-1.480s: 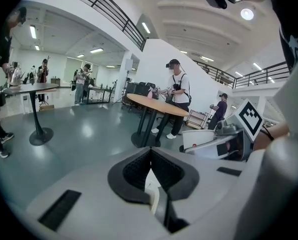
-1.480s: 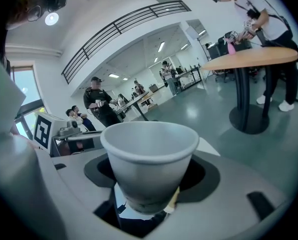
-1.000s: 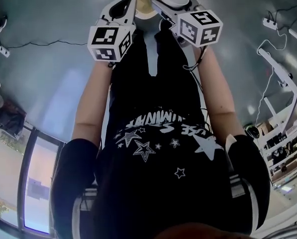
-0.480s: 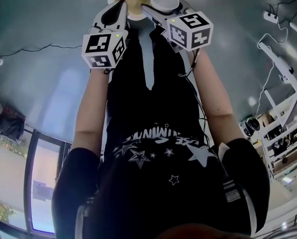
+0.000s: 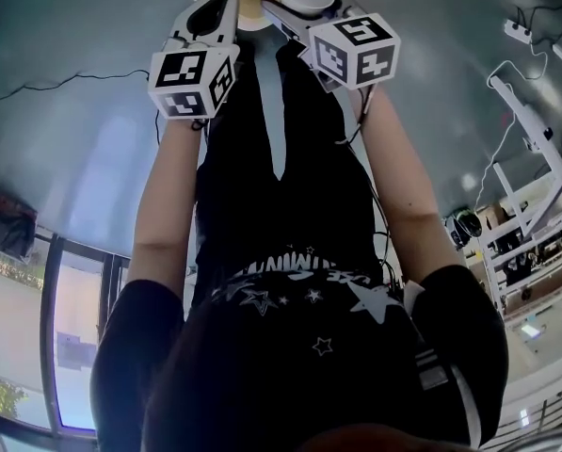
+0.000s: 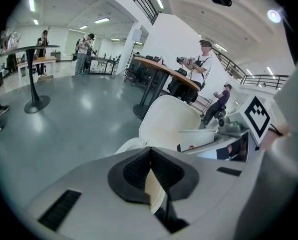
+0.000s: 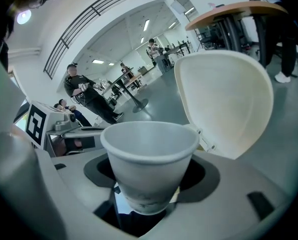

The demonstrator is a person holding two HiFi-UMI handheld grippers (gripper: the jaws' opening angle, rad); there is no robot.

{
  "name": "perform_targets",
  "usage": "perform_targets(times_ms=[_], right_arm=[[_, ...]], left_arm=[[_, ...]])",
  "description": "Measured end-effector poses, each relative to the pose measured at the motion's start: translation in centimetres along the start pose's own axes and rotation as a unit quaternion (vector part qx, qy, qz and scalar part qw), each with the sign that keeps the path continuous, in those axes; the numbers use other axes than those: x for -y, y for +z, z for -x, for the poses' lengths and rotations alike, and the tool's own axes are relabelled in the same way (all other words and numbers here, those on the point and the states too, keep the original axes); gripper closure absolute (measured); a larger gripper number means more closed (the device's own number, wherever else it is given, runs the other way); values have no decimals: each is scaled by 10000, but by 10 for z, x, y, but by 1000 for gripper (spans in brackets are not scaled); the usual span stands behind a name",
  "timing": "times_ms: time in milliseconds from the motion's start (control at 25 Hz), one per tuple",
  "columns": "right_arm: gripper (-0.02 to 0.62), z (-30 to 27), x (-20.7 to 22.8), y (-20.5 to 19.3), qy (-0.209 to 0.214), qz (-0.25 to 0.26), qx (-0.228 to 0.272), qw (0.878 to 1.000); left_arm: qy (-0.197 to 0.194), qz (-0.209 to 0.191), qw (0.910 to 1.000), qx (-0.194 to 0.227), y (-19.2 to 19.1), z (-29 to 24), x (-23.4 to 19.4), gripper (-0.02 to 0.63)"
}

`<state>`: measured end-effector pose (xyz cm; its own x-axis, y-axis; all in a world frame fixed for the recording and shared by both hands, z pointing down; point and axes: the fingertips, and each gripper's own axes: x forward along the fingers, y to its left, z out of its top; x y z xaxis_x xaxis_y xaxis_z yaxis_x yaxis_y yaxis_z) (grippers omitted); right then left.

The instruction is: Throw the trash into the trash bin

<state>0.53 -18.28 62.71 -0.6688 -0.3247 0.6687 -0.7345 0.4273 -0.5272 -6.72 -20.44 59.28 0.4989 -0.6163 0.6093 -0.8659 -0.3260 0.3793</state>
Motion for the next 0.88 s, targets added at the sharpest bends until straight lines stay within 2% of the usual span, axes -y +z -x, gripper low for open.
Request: perform_targets(times_ms=[520,880], right_arm=[[285,-50,19,-29,70,96,-409,9991],[284,-84,56,-44,75,-232,-518,9984]], left_arm=[[98,240,9987,-437,-46,-36,-28,595],[137,362,9967,-710,-76,-75,-41,595]])
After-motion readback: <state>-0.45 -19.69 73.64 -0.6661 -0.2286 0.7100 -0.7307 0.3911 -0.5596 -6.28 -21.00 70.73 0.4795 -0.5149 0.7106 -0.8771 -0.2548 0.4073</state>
